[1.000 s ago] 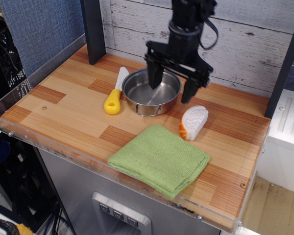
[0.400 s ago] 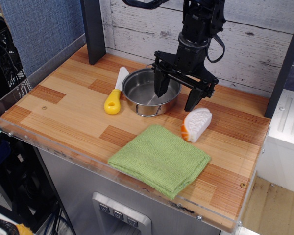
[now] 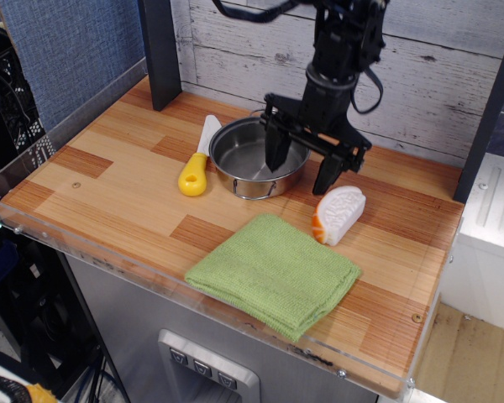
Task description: Pick up and move pot to the left and past yellow knife
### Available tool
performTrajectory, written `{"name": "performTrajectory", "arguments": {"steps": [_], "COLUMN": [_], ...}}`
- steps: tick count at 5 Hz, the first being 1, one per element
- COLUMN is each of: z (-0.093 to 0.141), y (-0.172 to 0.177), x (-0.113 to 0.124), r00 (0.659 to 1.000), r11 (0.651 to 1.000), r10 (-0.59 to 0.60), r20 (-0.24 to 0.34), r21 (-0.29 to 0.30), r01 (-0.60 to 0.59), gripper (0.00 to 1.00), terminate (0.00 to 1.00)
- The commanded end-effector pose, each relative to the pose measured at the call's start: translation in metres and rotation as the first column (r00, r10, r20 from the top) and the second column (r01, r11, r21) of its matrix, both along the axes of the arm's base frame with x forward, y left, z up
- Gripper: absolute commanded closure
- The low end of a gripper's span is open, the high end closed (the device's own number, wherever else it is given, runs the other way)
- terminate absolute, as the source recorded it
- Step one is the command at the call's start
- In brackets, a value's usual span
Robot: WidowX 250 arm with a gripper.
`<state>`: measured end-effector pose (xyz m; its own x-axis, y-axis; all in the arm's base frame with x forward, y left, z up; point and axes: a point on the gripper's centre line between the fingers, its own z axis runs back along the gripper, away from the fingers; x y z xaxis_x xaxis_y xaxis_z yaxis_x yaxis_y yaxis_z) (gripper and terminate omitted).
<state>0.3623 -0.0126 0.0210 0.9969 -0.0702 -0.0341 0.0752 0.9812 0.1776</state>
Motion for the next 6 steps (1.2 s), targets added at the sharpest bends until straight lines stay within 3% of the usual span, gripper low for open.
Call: {"name": "performTrajectory", "arguments": {"steps": [1, 2, 4, 5, 6], "z": [-0.001, 0.018, 0.101, 0.121, 0.111], "y": [-0.013, -0.014, -0.006, -0.024, -0.043], "x": [0.006, 0.006, -0.015, -0.035, -0.053], "r00": [1.0, 0.998, 0.978, 0.976, 0.983], "r11": [1.0, 1.0, 0.999, 0.999, 0.996], "r10": [-0.026, -0.027, 0.037, -0.002, -0.059], "r20": [0.011, 0.05, 0.207, 0.22, 0.172], "r21": [0.011, -0.008, -0.022, -0.046, -0.057], "r01": [0.026, 0.027, -0.033, 0.013, 0.07], "gripper": [1.0, 1.0, 1.0, 1.0, 1.0], "terminate": [0.0, 0.0, 0.0, 0.0, 0.0]}}
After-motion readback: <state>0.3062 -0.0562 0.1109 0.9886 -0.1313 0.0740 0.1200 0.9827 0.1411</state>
